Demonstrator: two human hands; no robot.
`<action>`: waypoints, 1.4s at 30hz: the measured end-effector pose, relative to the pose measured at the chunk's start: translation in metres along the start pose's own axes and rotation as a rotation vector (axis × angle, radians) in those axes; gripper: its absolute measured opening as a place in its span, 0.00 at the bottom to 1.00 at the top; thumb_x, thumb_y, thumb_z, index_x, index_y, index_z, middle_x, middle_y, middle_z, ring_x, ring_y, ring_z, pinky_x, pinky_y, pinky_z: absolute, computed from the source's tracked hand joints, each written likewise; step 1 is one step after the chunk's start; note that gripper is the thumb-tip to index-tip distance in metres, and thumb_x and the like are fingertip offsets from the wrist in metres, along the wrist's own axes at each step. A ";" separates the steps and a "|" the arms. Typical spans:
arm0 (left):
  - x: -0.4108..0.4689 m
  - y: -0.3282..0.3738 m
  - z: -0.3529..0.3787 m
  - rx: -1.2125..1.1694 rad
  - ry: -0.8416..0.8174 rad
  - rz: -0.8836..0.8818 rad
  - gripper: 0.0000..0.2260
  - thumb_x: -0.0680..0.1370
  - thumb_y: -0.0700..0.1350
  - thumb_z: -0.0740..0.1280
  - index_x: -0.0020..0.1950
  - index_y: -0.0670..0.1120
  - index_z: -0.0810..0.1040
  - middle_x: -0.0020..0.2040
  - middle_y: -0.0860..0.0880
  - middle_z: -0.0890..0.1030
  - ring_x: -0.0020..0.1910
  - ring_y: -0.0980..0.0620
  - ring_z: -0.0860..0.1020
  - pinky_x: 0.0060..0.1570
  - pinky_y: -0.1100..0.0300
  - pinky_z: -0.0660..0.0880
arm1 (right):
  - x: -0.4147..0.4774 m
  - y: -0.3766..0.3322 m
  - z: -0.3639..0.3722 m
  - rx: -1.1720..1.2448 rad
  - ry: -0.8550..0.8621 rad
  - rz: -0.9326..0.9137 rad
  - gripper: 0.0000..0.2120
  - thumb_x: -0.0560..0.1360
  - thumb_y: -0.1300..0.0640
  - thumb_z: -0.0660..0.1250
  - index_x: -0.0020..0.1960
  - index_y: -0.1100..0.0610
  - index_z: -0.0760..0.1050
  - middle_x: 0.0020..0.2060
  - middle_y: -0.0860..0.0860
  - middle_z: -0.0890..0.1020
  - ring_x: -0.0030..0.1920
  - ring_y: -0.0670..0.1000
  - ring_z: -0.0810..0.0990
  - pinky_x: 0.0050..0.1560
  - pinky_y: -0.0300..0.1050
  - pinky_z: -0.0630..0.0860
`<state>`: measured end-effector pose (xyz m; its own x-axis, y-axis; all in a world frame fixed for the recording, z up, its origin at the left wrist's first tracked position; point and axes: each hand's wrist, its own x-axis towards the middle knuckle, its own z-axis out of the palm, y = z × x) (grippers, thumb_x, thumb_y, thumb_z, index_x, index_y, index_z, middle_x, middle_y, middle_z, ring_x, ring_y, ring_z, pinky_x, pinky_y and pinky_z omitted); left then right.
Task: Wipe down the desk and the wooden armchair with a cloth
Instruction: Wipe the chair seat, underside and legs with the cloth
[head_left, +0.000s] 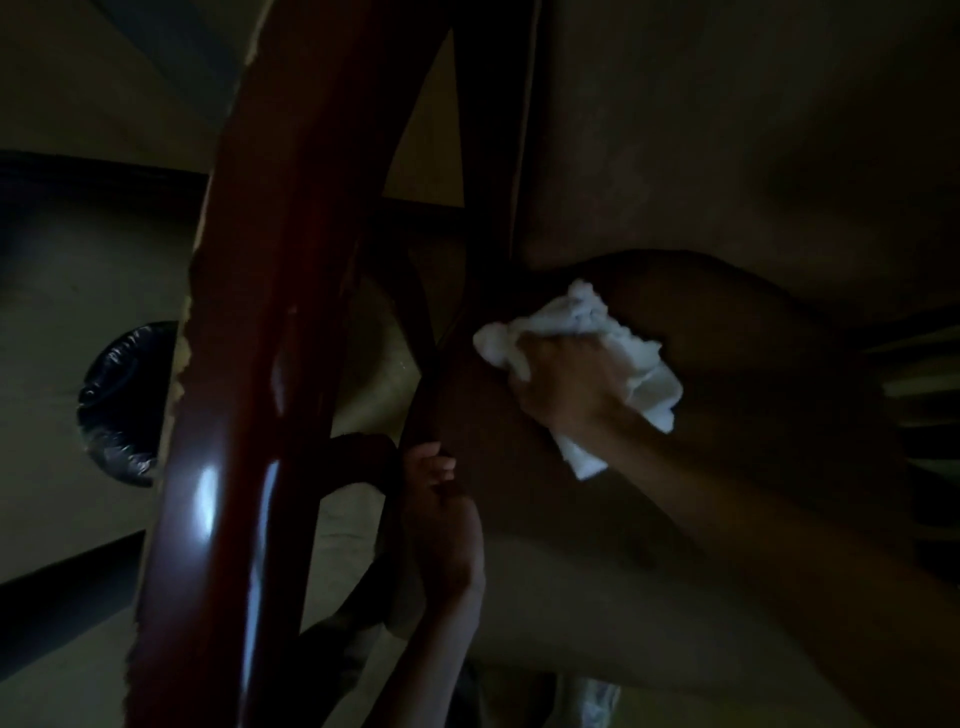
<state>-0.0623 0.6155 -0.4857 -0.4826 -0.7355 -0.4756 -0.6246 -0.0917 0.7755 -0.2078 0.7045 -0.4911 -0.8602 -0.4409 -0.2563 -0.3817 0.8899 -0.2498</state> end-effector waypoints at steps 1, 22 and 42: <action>0.000 0.003 -0.001 -0.027 -0.026 -0.018 0.16 0.77 0.28 0.56 0.54 0.49 0.71 0.50 0.47 0.77 0.50 0.47 0.76 0.53 0.53 0.72 | -0.019 -0.002 0.006 0.014 -0.080 -0.067 0.16 0.77 0.48 0.60 0.63 0.51 0.75 0.54 0.53 0.82 0.54 0.55 0.79 0.56 0.49 0.70; 0.012 0.008 -0.046 0.226 -0.435 0.056 0.10 0.81 0.38 0.59 0.53 0.48 0.78 0.51 0.51 0.78 0.52 0.54 0.75 0.56 0.57 0.71 | -0.177 -0.053 0.052 -0.069 -0.178 -0.234 0.15 0.74 0.47 0.65 0.57 0.54 0.77 0.47 0.56 0.84 0.48 0.57 0.81 0.56 0.52 0.72; -0.014 -0.007 -0.075 0.390 -0.479 0.150 0.15 0.82 0.37 0.53 0.65 0.45 0.74 0.66 0.46 0.74 0.65 0.50 0.72 0.64 0.61 0.67 | -0.160 -0.031 0.057 -0.093 0.088 0.116 0.15 0.76 0.55 0.63 0.60 0.58 0.76 0.57 0.56 0.80 0.59 0.58 0.77 0.61 0.54 0.71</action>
<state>-0.0053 0.5765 -0.4533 -0.7467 -0.3315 -0.5766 -0.6633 0.3063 0.6828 -0.0391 0.7409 -0.4958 -0.9251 -0.3259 -0.1948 -0.3039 0.9432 -0.1345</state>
